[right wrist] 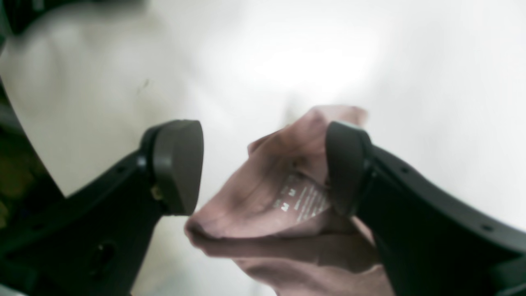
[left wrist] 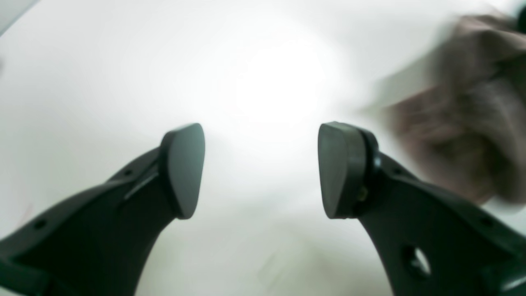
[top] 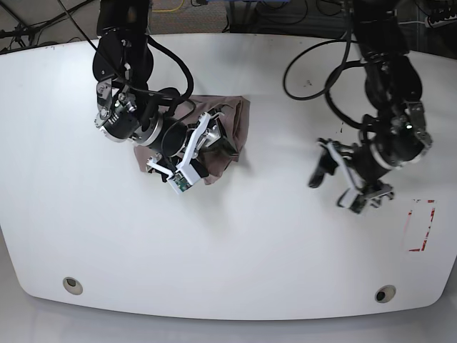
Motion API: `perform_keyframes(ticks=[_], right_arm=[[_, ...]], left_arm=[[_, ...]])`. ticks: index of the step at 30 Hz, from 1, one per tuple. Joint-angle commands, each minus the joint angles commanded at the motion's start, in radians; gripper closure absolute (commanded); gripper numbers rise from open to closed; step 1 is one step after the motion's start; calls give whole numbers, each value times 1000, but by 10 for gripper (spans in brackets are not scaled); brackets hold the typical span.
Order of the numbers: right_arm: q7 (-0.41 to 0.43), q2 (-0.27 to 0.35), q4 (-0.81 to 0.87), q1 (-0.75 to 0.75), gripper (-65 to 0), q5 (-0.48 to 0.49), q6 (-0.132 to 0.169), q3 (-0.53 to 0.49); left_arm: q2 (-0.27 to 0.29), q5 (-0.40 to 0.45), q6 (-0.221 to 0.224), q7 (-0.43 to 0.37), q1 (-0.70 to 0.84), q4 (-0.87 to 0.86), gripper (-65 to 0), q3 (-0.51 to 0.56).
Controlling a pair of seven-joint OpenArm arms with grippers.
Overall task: Fold the T-shirt properly
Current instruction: 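Release the left gripper and press the folded bundle with the right gripper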
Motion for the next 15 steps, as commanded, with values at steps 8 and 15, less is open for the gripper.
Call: perform_keyframes(ticks=[8,15], right_arm=[[68,95,0,-26,-444,0,-2,-78],[106,135,-5,-28,-444,-2,-2,-163]], left_arm=[[-107,-20,0,-2,100,-28,-404,-133],[-133,-23,0,-6,183,-37,-404,-160]])
